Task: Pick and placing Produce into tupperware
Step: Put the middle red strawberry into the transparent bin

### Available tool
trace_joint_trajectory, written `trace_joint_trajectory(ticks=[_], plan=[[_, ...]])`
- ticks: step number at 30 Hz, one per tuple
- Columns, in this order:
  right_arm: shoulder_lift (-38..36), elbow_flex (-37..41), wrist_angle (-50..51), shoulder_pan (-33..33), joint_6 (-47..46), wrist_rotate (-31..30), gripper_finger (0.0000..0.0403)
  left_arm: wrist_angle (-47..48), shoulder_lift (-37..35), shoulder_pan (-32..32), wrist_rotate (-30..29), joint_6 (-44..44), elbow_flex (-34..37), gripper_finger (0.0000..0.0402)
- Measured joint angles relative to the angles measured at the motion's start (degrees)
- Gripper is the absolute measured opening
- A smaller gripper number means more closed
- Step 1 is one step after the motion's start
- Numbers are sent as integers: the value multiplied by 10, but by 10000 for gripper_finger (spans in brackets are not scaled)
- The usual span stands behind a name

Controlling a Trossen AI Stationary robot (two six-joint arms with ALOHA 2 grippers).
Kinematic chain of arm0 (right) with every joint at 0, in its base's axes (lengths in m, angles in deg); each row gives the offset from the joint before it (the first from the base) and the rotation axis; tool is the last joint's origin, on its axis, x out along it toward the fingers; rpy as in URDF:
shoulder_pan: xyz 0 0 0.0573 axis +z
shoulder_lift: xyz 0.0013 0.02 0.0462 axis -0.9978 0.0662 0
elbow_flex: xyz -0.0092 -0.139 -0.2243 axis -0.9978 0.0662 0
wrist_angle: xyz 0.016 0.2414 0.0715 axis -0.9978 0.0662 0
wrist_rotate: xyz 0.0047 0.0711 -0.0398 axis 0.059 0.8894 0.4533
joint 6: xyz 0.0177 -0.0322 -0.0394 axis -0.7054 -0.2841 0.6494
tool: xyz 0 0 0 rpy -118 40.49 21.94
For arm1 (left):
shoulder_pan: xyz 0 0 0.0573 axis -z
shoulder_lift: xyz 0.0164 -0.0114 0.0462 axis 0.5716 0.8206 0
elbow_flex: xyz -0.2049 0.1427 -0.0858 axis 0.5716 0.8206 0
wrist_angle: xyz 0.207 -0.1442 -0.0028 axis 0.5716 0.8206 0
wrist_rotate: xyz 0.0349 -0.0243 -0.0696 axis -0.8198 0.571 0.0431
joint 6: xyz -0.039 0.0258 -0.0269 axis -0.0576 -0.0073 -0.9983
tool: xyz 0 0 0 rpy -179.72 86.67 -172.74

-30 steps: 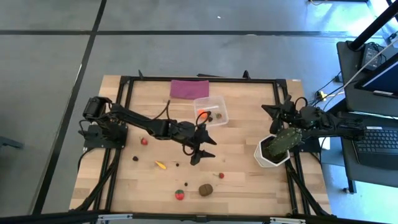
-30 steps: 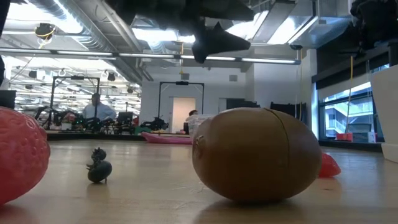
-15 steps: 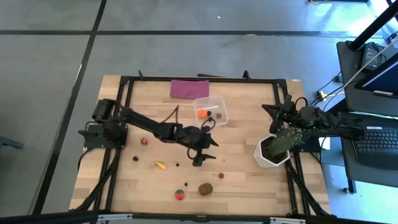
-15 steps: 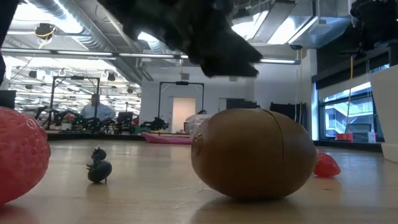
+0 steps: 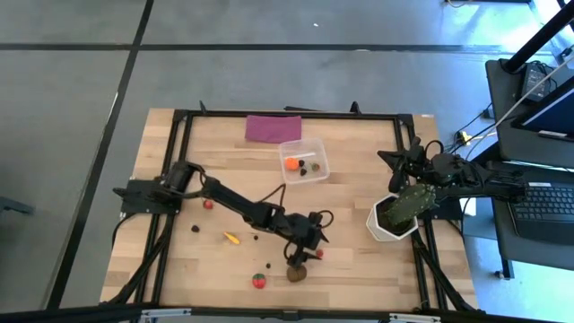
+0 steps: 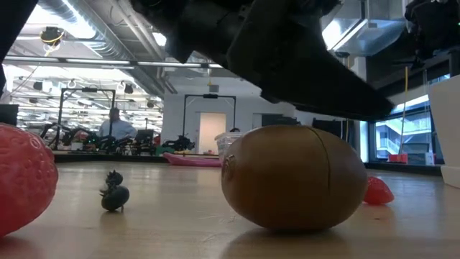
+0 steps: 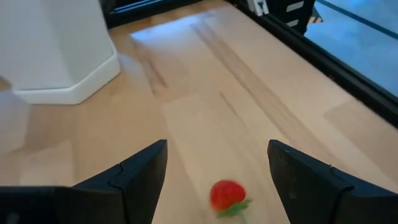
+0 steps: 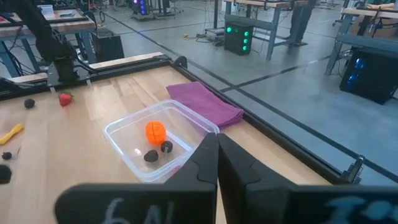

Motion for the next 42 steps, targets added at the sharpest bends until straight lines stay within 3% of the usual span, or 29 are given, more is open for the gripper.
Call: trace_joint_trajectory(ticks=[16,27,36,42], plan=[[0,0,0,0,1,0,4,52,21,29,-79,-30,-8,259],[0,0,-1,0,0,0,4,61,84,29,-78,-60,-61,259],[0,-1,0,0,0,1,4,65,87,24,-71,-62,-63,257],[0,-1,0,0,1,1,4,76,87,22,-58,-90,-63,219]])
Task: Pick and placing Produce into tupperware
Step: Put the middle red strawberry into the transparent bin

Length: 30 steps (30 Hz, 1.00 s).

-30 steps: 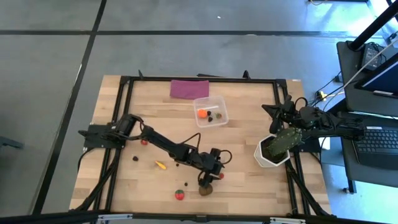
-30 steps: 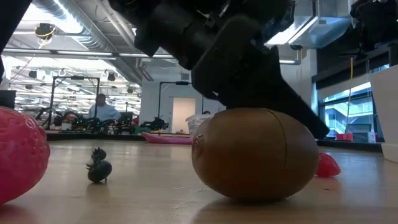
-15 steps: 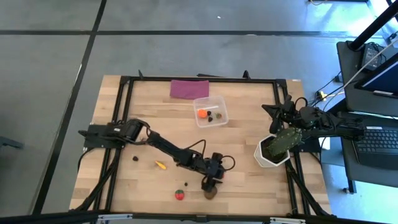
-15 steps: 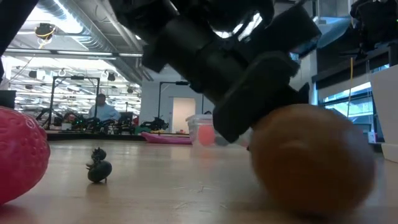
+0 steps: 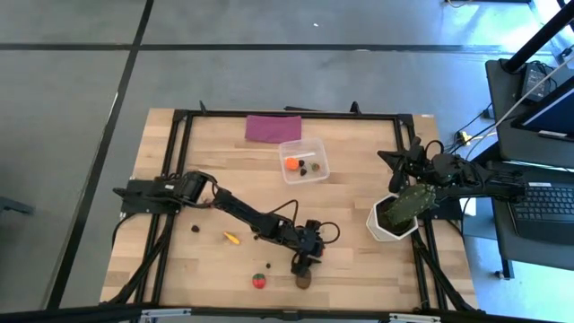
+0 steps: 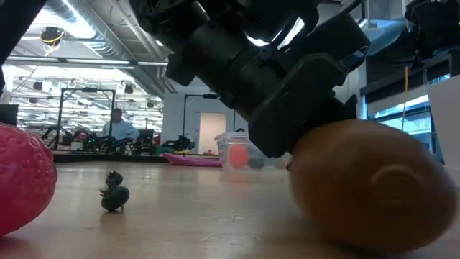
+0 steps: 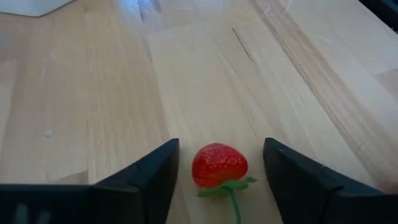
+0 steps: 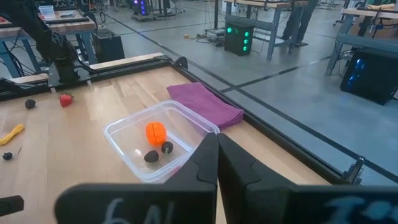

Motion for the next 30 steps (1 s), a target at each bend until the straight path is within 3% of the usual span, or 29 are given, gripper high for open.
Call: trace_joint_trajectory(ticks=[9,19,26,30], plan=[[0,0,0,0,1,0,7,5,0,-3,0,-4,0,107],[0,0,0,0,1,0,8,95,-40,-39,24,-10,3,107],[0,0,0,0,1,0,8,179,-141,-105,21,-6,2,107],[0,0,0,0,1,0,9,235,-204,-154,-26,3,3,107]])
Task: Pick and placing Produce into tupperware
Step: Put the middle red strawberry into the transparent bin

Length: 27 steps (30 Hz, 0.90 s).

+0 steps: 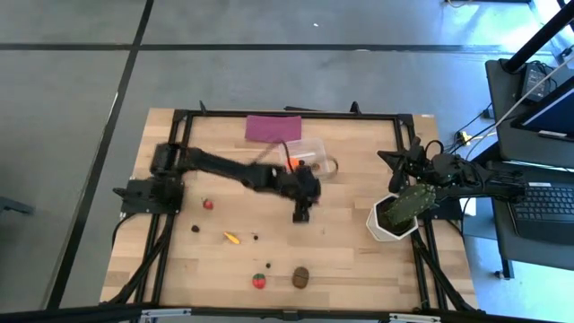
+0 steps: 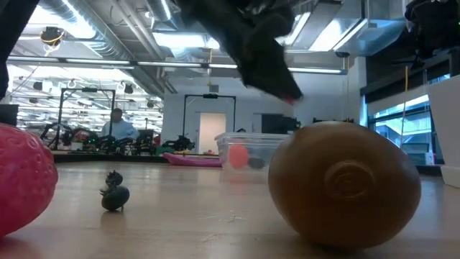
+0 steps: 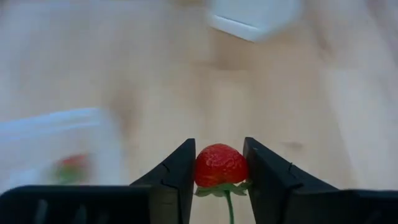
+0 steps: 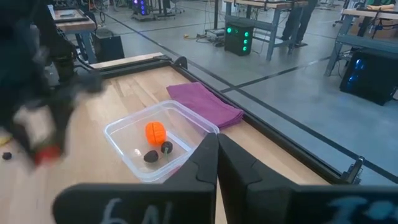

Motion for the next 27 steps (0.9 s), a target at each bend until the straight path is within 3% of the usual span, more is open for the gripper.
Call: trace_joint_trajectory(ticks=[5,10,23,27], plan=[[0,0,0,0,0,0,9,84,-66,-63,-48,-81,-1,107],[0,0,0,0,0,0,9,122,-77,-99,-58,-120,-1,107],[0,0,0,0,0,0,9,123,24,-122,-48,-137,-1,108],[0,0,0,0,0,0,9,126,47,-122,-47,-137,-1,133]])
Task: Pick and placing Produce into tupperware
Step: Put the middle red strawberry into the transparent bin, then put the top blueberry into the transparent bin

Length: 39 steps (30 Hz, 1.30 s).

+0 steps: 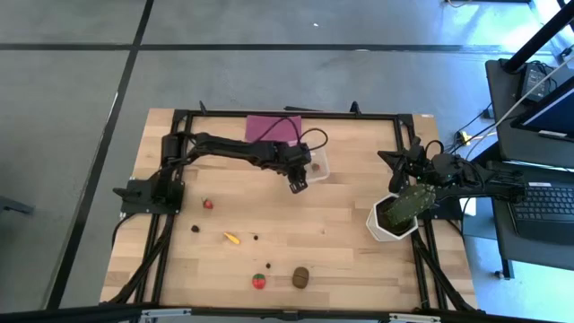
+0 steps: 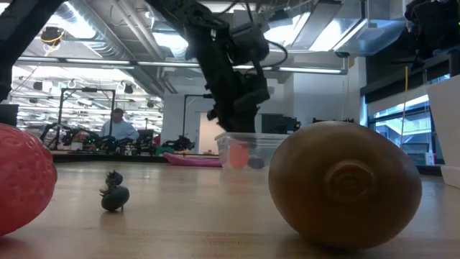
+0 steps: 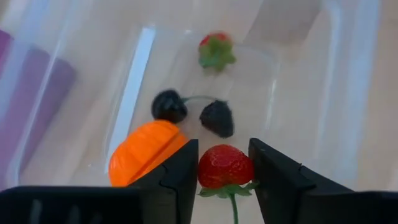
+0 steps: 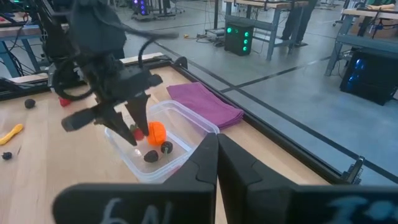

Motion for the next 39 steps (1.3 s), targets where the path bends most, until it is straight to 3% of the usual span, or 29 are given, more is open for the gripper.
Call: trace_joint_trajectory(ticks=[13,19,24,31,35,39], plan=[[0,0,0,0,1,0,9,1,-14,2,25,2,1,164],[0,0,0,0,2,0,9,10,-103,12,31,46,0,156],[0,0,0,0,2,0,9,62,-198,40,92,126,-1,153],[0,1,1,0,1,0,9,155,-287,102,96,105,2,165],[0,1,0,0,1,0,9,136,-310,146,97,84,43,166],[0,1,0,0,0,0,9,61,-338,178,83,42,129,161]])
